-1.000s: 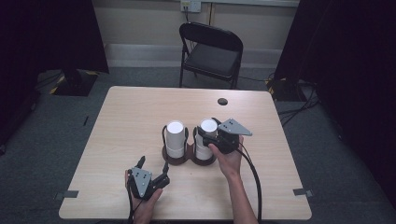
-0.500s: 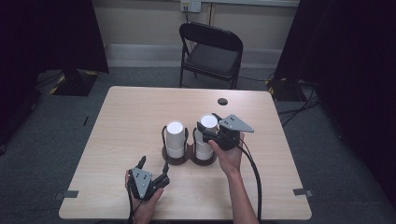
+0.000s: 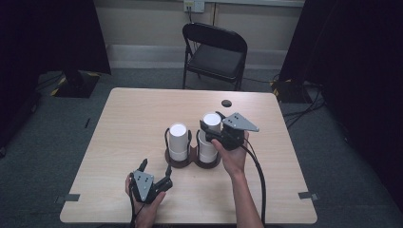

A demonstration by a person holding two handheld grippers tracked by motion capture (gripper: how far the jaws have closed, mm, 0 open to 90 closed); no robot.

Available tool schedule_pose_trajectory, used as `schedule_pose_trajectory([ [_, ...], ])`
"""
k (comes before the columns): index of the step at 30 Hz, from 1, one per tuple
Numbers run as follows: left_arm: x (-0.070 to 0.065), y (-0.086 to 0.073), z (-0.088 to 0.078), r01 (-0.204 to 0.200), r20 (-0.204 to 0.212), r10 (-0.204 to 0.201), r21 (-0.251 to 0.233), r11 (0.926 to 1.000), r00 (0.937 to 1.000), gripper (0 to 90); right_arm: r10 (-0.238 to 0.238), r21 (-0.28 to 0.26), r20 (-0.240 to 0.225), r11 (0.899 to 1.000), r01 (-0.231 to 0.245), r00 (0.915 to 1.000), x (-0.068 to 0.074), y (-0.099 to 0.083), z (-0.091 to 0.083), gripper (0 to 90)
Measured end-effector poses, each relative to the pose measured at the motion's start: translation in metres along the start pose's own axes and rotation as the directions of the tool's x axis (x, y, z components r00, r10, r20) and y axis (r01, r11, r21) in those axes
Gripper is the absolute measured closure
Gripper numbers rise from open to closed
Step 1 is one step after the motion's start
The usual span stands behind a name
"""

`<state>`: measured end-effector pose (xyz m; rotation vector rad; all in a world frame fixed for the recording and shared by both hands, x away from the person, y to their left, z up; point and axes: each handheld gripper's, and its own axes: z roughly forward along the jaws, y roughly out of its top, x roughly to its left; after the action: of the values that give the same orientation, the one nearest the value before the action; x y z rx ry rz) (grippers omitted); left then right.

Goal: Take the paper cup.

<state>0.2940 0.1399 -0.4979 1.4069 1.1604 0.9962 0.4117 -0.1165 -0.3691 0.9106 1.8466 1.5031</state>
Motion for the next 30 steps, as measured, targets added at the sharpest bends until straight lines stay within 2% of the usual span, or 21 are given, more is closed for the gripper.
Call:
schedule_pose_trajectory([
  [3,0.000,0.000,0.000,0.002,0.002,-0.002,-0.002,1.0000,1.0000,18.7,0.004,0.005,0.004,1.000,-0.004,1.0000,-0.001,0.002,-0.001,33.8],
  [8,0.000,0.000,0.000,-0.003,0.012,0.003,-0.005,1.0000,0.9999,19.9,0.012,-0.020,0.008,1.000,-0.012,0.9999,-0.001,0.005,-0.005,33.8],
  [10,0.000,0.000,-0.001,-0.003,0.021,0.003,-0.009,1.0000,0.9998,20.7,0.011,-0.020,0.025,1.000,-0.010,0.9996,-0.001,0.007,-0.006,33.9],
  [15,-0.001,-0.001,-0.001,-0.007,0.002,0.007,-0.020,0.9998,1.0000,20.7,0.025,-0.030,0.017,0.999,-0.024,0.9995,-0.002,0.010,-0.011,33.9],
  [18,0.001,0.000,-0.001,0.001,0.026,0.000,-0.008,1.0000,0.9997,20.6,0.028,-0.042,0.018,0.999,-0.027,0.9995,-0.003,0.011,-0.015,33.9],
  [20,0.001,0.000,0.000,-0.005,0.043,0.006,-0.009,0.9999,0.9990,21.4,0.030,-0.045,0.034,0.999,-0.029,0.9990,-0.004,0.013,-0.018,33.8],
  [26,0.002,0.000,0.001,0.007,0.039,-0.007,0.005,1.0000,0.9992,21.1,0.072,-0.067,0.063,0.995,-0.068,0.9954,-0.012,0.017,-0.033,33.8],
  [29,0.003,0.000,0.000,0.021,0.046,-0.021,-0.003,0.9998,0.9987,21.1,0.098,-0.081,0.062,0.992,-0.093,0.9932,-0.016,0.018,-0.041,33.9],
  [30,0.004,0.000,0.000,0.029,0.062,-0.029,0.001,0.9996,0.9976,20.7,0.111,-0.087,0.061,0.991,-0.105,0.9920,-0.017,0.018,-0.044,33.9],
])
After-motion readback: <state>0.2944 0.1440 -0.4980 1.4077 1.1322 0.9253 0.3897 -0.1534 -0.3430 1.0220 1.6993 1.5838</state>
